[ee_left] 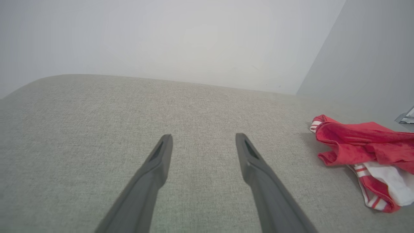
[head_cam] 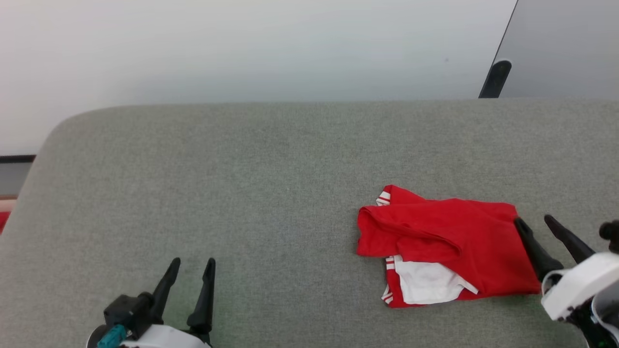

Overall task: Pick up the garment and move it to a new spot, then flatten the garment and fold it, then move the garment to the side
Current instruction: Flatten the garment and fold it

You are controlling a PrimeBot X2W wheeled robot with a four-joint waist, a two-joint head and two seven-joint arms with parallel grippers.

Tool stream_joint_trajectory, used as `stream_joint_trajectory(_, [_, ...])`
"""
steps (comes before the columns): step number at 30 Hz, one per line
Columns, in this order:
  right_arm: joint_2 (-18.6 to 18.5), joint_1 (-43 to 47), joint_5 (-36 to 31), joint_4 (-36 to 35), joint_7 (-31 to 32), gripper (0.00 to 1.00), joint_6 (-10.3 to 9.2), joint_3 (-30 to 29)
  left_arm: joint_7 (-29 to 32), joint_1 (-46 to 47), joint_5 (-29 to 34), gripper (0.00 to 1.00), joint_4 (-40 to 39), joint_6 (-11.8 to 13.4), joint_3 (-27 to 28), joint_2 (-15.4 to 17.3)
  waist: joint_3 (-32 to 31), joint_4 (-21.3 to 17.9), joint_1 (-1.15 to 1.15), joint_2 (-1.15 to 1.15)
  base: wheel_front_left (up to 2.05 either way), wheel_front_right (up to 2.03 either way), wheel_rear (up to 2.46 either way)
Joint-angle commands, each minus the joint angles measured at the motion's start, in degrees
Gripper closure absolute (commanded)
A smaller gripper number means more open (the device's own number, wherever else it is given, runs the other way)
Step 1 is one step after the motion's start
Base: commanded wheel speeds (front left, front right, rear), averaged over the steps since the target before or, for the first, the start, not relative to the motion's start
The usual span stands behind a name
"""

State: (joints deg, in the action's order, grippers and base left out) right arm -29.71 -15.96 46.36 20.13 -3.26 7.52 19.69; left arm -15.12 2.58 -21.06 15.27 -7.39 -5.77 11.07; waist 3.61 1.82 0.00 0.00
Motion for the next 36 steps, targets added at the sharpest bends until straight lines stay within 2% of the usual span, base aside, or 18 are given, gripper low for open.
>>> stream_joint_trajectory(1, [0.21,1.50,-0.90,0.50,-1.09,0.00,-0.08,-0.26,0.00,-0.96,0.33,0.00,-0.10,-0.13,0.16,0.15,-0.95,0.03,0.00,0.00,0.00,0.00,0.00])
stream_joint_trajectory(12, [3.30,7.55,-7.04,0.99,-7.70,0.00,-0.08,-4.65,0.01,-3.39,1.17,0.00,-1.57,-0.13,1.19,0.32,-3.19,0.75,0.00,0.00,0.00,0.00,0.00])
stream_joint_trajectory(18, [6.48,11.39,-12.67,-0.79,-10.47,0.00,-0.09,-8.89,0.01,-5.19,4.10,0.00,-3.50,0.17,1.67,0.68,-4.38,0.83,0.00,0.00,0.00,0.00,0.00])
stream_joint_trajectory(24, [10.23,14.57,-16.93,-2.47,-11.38,0.00,-0.08,-13.20,0.01,-6.71,6.44,0.00,-5.21,0.21,2.37,0.09,-4.64,0.75,0.00,0.00,0.00,0.00,0.00])
stream_joint_trajectory(36, [13.26,19.43,-19.80,-8.20,-10.46,0.00,-0.09,-16.20,0.01,-10.79,7.94,0.00,-10.61,0.00,2.94,-0.60,-4.39,0.79,0.00,0.00,0.00,0.00,0.00])
